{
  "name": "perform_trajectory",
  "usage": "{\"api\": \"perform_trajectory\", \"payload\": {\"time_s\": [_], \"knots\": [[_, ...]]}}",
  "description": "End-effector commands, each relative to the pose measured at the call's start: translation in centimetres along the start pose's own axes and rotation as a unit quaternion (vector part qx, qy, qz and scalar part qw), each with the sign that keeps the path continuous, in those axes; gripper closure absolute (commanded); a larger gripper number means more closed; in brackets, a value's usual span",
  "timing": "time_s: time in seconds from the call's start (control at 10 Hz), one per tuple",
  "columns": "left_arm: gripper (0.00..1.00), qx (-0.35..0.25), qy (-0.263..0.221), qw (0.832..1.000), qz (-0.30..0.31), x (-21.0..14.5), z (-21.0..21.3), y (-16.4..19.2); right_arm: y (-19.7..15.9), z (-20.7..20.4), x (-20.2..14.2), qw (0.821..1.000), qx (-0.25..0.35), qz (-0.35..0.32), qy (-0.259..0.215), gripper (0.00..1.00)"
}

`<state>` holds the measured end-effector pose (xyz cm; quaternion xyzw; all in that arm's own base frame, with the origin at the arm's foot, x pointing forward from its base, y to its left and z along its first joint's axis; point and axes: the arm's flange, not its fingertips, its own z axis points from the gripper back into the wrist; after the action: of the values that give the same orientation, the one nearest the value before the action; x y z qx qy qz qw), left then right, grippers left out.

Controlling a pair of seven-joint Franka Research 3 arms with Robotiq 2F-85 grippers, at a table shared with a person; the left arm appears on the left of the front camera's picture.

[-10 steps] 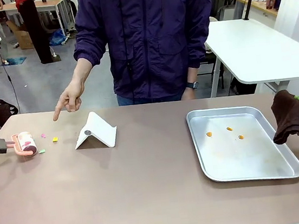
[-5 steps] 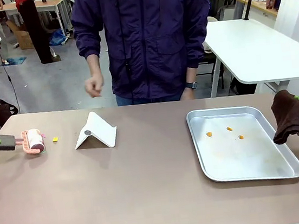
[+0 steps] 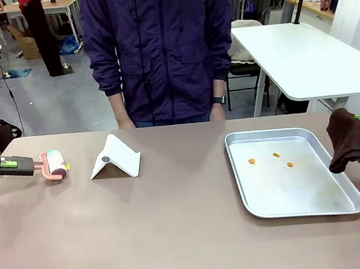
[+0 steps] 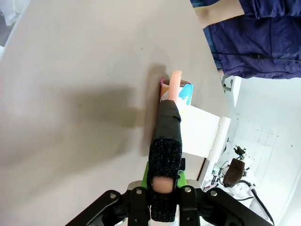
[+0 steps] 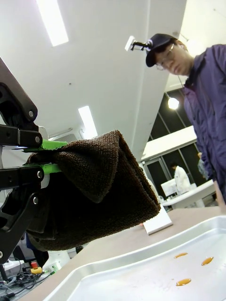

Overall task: Clean the surface of the table.
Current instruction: If a person points to the right, clean the right side of the table with your right hand, and if they point to the left, clean the left side with your left hand.

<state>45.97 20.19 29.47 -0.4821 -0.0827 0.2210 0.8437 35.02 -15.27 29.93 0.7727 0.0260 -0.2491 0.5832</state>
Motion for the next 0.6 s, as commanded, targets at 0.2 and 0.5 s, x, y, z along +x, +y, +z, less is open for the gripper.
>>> {"api": "perform_trajectory", "payload": {"time_s": [0.2,0.5], "knots": [[0.79,0.057,0.021,0.998,-0.021,0.0,-3.6,-0.1,0.3,0.0,-0.4,1.000,0.001,0.003,0.000,1.00],[0.79,0.062,0.032,0.997,-0.042,-0.2,-5.3,-1.4,0.3,0.0,-0.4,1.000,0.001,0.003,0.000,1.00]]}}
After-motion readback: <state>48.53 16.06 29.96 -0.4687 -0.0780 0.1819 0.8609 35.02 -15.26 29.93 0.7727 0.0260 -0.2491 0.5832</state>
